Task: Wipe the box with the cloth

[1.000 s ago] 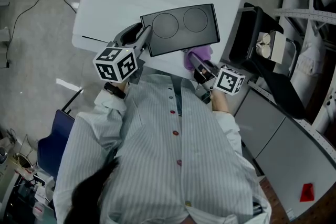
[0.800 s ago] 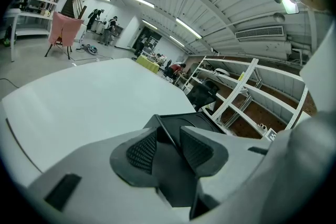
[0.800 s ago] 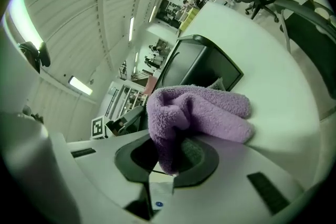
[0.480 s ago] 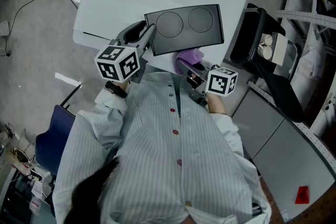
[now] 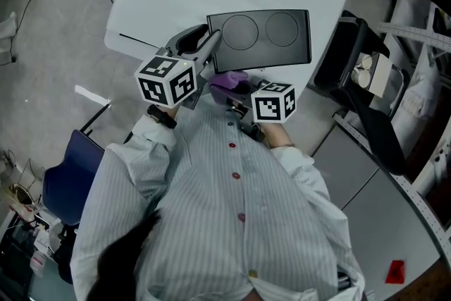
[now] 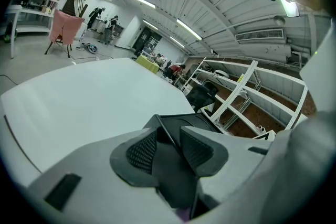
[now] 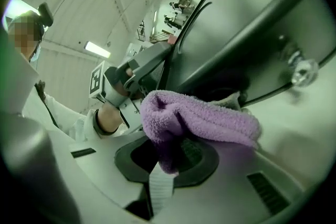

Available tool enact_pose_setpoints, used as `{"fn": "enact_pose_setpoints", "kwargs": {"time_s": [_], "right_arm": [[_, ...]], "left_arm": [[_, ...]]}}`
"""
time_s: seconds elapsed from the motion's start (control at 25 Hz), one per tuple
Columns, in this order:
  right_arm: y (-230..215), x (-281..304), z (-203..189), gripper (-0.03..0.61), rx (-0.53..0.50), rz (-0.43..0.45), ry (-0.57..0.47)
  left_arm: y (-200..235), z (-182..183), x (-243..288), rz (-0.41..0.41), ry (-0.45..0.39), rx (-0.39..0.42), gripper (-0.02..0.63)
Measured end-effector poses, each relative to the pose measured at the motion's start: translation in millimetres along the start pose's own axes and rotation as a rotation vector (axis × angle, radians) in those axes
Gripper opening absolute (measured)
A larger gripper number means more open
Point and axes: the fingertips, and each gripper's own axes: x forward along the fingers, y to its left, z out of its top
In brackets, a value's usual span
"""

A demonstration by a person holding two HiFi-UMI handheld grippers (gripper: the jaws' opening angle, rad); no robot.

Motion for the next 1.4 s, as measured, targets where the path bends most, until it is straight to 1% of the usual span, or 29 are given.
{"fn": "enact_pose_setpoints", "kwargs": {"time_s": [0.12, 0.2, 0.4, 0.56, 0.68, 0.8, 0.92, 1.0, 1.08, 1.2, 1.32, 1.4], "right_arm": [[7.2, 13.7, -6.7, 0.049, -0.037, 0.031, 0.072], [8.6, 14.9, -8.9, 0.049, -0.054, 0.040, 0.102], [21.9, -3.4, -9.2, 0.049, -0.093, 0.076, 0.134], [47.2, -30.5, 5.0, 0.049, -0.173, 0.105, 0.140], [64.7, -54.8, 36.3, 0.049, -0.277, 0.113, 0.124], [85.5, -74.1, 87.0, 0.050, -0.409, 0.097, 0.076], [99.4, -74.1, 146.6, 0.049, -0.552, 0.048, 0.038], [98.0, -62.8, 178.9, 0.049, -0.656, -0.013, 0.060], [93.2, -44.3, 201.3, 0.051, -0.762, -0.078, 0.130], [80.9, -5.7, 217.3, 0.051, -0.882, -0.151, 0.286], [56.6, 32.8, 215.9, 0.051, -0.945, -0.210, 0.488], [38.6, 52.4, 207.3, 0.051, -0.945, -0.231, 0.639]], "left_arm": [[0.5, -0.4, 1.0, -0.002, -0.012, -0.008, 0.120], [-0.1, -0.9, 1.5, -0.004, -0.020, -0.012, 0.120], [-2.4, -3.8, -4.1, -0.005, -0.021, 0.001, 0.120], [-1.3, -6.7, -16.7, 0.007, -0.040, -0.004, 0.120], [-0.1, -12.7, -23.0, 0.022, -0.050, -0.005, 0.120], [0.1, -16.9, -32.7, 0.041, -0.066, -0.018, 0.120], [-1.0, -19.4, -39.8, 0.050, -0.082, -0.034, 0.120], [-7.7, -24.6, -39.2, 0.046, -0.081, -0.041, 0.120], [-18.9, -31.3, -36.5, 0.038, -0.070, -0.036, 0.120], [-29.4, -39.5, -34.7, 0.035, -0.059, -0.024, 0.120], [-30.7, -41.8, -36.9, 0.044, -0.063, -0.035, 0.120], [-31.1, -41.6, -37.3, 0.050, -0.066, -0.038, 0.120]]}}
